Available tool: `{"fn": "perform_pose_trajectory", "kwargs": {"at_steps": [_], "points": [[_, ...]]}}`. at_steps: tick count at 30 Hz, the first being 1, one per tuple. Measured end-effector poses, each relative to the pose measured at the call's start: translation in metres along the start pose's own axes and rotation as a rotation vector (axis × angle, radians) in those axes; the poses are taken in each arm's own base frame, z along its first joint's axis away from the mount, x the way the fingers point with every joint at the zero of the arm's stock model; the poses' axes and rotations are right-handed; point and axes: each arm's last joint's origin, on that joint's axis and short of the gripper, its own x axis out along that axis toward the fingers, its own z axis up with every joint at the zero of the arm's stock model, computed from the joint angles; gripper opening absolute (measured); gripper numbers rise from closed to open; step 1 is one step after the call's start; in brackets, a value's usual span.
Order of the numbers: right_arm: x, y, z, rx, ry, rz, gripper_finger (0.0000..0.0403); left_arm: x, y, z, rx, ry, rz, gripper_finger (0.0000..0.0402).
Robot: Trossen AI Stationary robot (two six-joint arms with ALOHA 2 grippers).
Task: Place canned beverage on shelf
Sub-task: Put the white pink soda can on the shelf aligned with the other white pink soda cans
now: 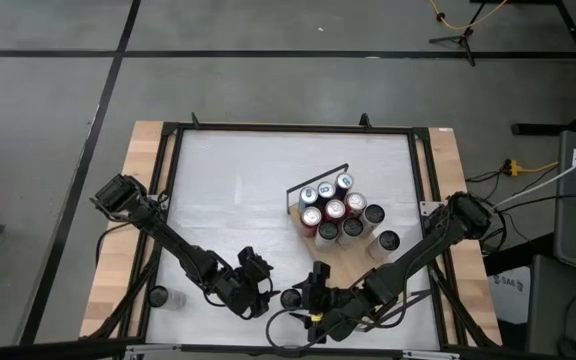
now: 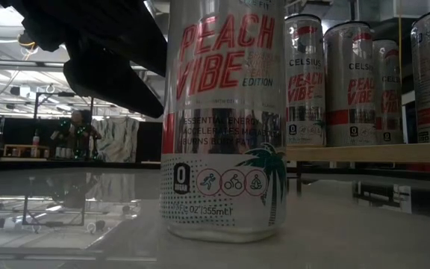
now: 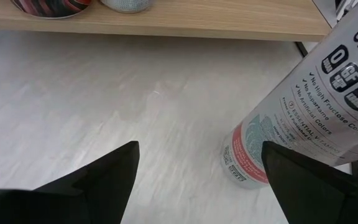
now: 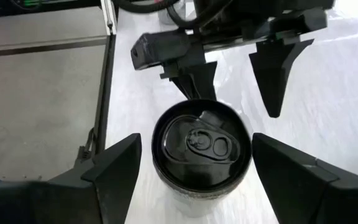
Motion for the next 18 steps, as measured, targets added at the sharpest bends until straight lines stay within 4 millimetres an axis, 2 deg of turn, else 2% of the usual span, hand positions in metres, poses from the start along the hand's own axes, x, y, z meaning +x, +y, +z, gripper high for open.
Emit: {"fn": "perform_pose_trajectory", "kwargs": {"at_steps": [18], "points": [[0.023,0.003,-0.014,-0.014,0.015,-0.034,0.0296,0.0,0.0,0.0,-0.001,-0.005,0.004,0.0332]]}}
